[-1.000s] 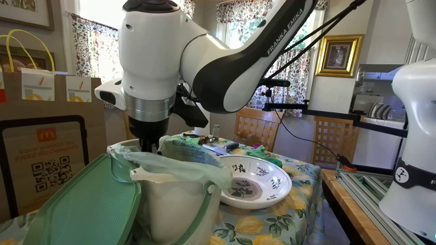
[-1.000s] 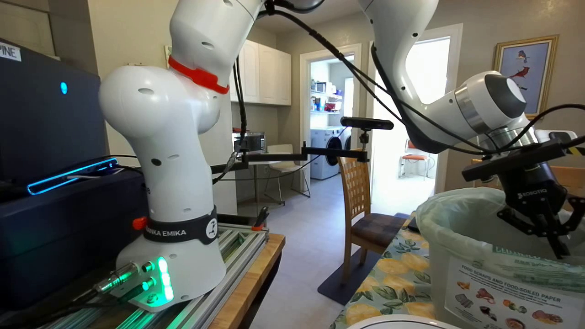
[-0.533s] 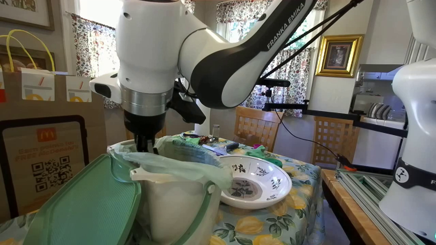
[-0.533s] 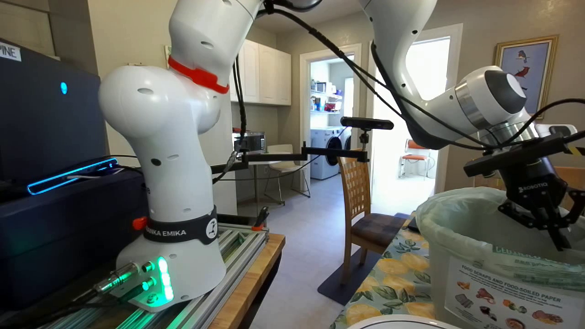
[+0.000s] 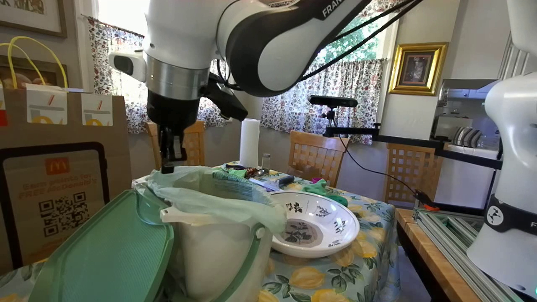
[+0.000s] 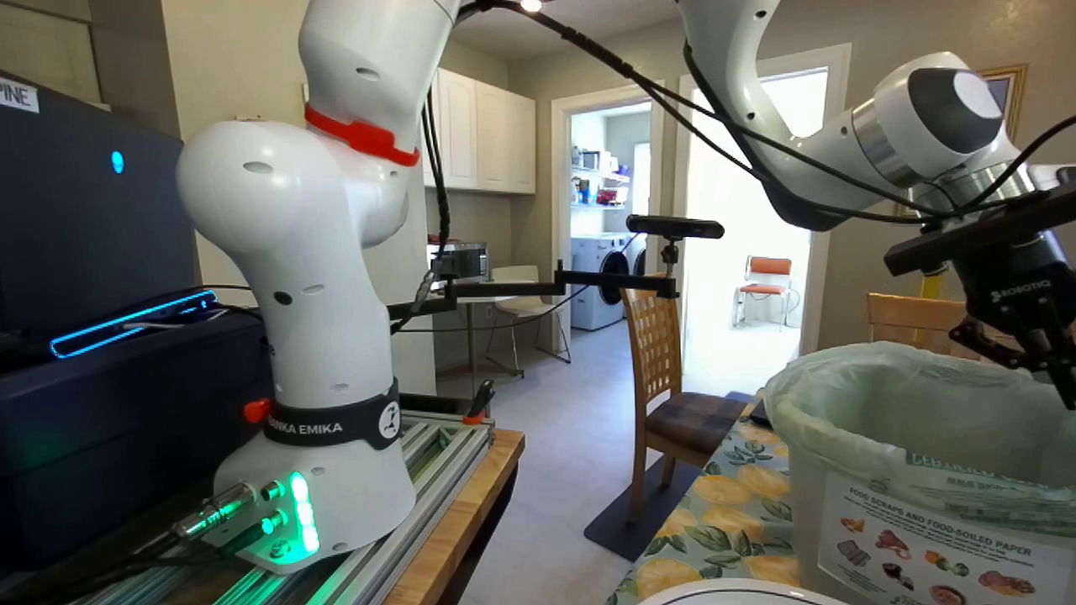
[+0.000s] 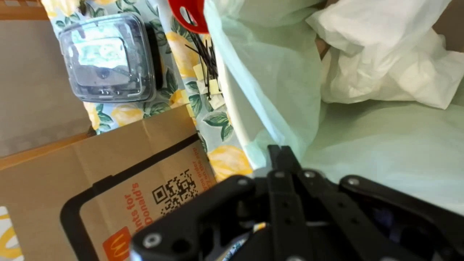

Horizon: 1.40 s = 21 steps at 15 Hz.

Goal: Cover the edge of the bin with the plastic

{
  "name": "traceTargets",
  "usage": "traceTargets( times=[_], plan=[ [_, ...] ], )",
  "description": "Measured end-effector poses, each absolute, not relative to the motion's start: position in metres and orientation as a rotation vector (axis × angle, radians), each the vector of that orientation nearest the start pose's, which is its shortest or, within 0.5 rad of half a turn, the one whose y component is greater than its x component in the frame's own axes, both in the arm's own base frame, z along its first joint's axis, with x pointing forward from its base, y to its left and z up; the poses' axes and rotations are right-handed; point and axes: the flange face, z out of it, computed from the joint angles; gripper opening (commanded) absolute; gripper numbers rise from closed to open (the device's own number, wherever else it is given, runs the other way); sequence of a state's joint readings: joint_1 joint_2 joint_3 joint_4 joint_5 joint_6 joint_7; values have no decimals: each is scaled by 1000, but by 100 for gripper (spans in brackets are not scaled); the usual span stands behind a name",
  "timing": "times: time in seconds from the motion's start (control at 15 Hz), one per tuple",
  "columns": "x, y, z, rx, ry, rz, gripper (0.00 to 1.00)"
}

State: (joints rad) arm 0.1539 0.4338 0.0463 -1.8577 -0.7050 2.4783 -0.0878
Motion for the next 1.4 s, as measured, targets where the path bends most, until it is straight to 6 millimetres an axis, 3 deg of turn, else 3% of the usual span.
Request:
traceTargets(
  times=[0.67,1.4],
  plan=[
    [661,109,336,-3161,-1325,-353,0],
    [703,87,337,-3017,-1315,-152,0]
  ],
)
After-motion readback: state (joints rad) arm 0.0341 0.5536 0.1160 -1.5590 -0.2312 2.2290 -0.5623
